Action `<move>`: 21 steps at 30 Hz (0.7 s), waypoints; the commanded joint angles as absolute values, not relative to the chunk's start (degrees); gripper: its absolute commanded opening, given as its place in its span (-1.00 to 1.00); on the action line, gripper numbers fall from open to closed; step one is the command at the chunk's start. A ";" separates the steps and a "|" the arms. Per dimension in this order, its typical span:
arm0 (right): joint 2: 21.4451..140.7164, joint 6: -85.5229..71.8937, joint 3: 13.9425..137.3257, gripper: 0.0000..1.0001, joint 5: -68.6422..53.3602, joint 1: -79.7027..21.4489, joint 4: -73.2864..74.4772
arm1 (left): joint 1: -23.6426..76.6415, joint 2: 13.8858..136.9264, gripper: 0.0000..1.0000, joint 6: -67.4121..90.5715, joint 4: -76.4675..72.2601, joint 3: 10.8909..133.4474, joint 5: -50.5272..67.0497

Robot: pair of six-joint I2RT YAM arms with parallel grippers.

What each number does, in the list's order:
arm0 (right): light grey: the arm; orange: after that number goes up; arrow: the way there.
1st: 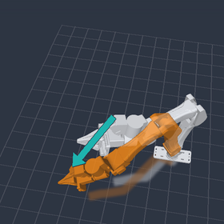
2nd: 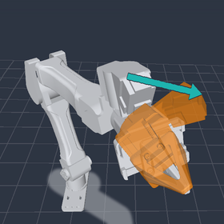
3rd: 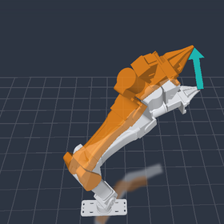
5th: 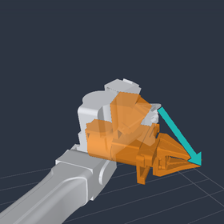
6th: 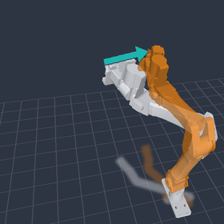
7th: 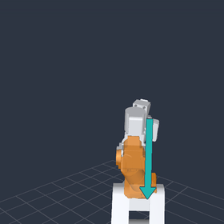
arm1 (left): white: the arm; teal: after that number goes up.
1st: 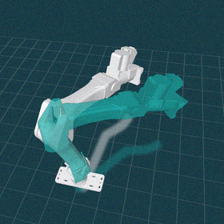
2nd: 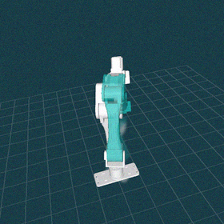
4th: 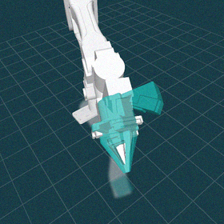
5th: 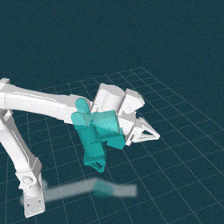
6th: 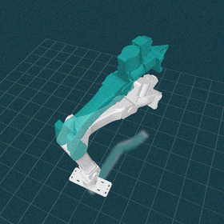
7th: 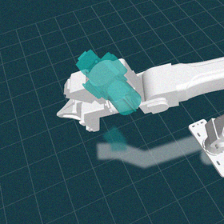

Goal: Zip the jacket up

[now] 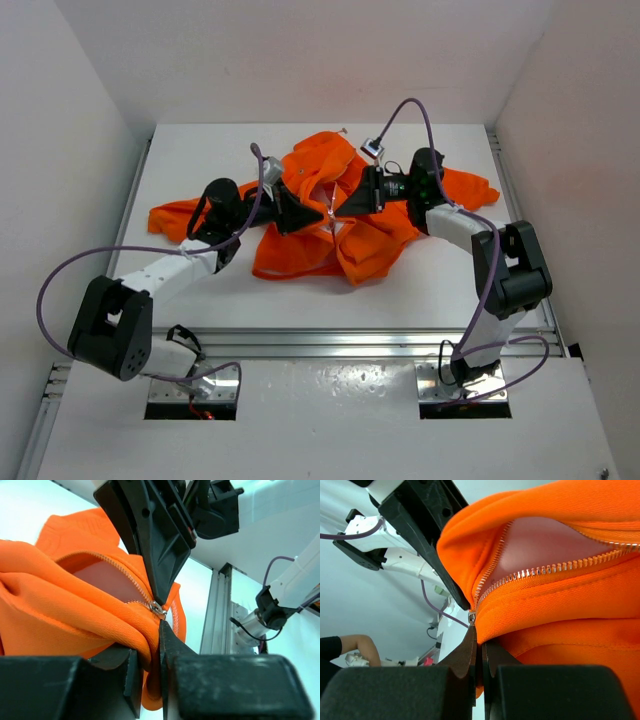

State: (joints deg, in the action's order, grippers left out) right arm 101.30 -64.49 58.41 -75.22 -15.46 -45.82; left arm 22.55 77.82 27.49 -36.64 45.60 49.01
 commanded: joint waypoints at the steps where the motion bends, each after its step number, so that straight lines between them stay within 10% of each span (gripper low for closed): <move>1: 98.79 -62.93 58.97 -1.00 -73.92 -15.20 -49.83 | 23.91 79.27 -0.57 28.48 -40.87 48.07 54.23; 17: 98.00 -62.67 58.10 -1.00 -74.18 -15.55 -50.71 | 23.91 81.39 -0.55 29.89 -41.76 49.22 53.61; 21: 97.65 -62.49 58.10 -1.00 -74.00 -15.30 -50.54 | 24.43 79.20 -0.26 22.60 -34.73 49.74 52.22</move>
